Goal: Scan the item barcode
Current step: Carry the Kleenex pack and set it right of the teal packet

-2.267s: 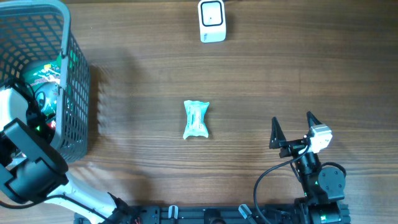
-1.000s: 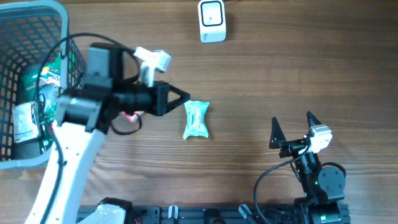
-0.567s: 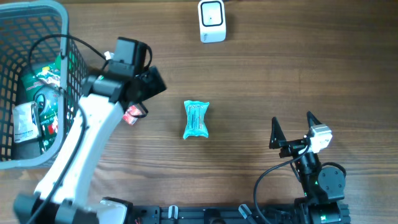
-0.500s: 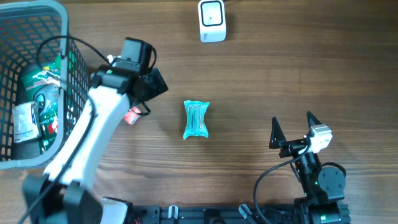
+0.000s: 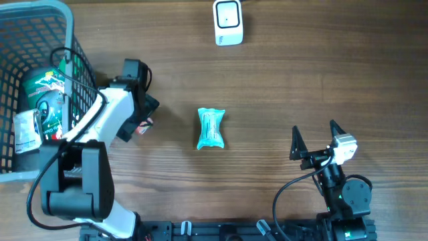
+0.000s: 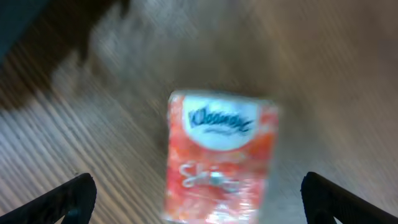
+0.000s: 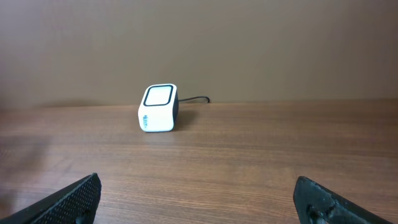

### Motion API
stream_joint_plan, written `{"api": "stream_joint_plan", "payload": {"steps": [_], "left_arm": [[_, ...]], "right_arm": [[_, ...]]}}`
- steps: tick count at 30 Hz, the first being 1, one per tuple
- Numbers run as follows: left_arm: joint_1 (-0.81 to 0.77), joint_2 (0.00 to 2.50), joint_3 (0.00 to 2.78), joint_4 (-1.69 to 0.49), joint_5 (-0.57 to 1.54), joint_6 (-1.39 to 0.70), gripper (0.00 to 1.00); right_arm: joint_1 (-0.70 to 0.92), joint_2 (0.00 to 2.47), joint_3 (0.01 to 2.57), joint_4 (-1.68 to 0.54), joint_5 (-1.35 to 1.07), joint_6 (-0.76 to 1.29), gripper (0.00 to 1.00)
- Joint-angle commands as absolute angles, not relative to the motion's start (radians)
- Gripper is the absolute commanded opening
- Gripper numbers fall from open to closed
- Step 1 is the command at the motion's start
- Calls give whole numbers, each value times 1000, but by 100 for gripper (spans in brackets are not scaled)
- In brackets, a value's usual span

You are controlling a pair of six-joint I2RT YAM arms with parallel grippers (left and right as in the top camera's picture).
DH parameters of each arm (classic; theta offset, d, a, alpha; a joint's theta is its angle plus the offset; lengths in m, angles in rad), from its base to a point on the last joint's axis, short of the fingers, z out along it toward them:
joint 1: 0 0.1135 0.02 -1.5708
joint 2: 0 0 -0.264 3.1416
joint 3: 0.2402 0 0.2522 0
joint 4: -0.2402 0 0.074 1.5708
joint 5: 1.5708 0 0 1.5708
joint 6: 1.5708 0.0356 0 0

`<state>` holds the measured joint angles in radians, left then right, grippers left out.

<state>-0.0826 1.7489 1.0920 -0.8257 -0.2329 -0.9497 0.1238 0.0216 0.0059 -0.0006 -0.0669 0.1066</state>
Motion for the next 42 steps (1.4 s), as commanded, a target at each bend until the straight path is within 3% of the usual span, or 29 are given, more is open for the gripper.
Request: {"api": "stream_joint_plan", "payload": {"steps": [1, 3, 4, 7, 8, 10, 20, 27, 35, 42], "left_arm": [[-73, 1755, 1005, -775, -183, -974, 96], [-73, 1755, 979, -770, -183, -974, 90], [-74, 1755, 972, -770, -183, -974, 80], [-74, 1755, 966, -775, -183, -977, 25], [-74, 1755, 967, -777, -183, -977, 17], [-74, 1743, 978, -794, -183, -976, 9], [-153, 1501, 1161, -831, -94, -876, 11], [-382, 1502, 1161, -723, -7, -867, 4], [-757, 1694, 1161, -506, -8, -872, 4], [-887, 1903, 1161, -430, -8, -867, 4]], "right_arm": [[128, 17, 5, 2, -67, 97, 100], [128, 17, 5, 2, -67, 97, 100], [128, 17, 5, 2, -67, 97, 99], [128, 17, 5, 2, -67, 97, 100], [128, 17, 5, 2, -67, 97, 100], [128, 17, 5, 2, -67, 97, 100], [128, 17, 5, 2, -67, 97, 99], [128, 17, 5, 2, -67, 97, 100], [128, 17, 5, 2, -67, 97, 100], [128, 17, 5, 2, -67, 97, 100]]}}
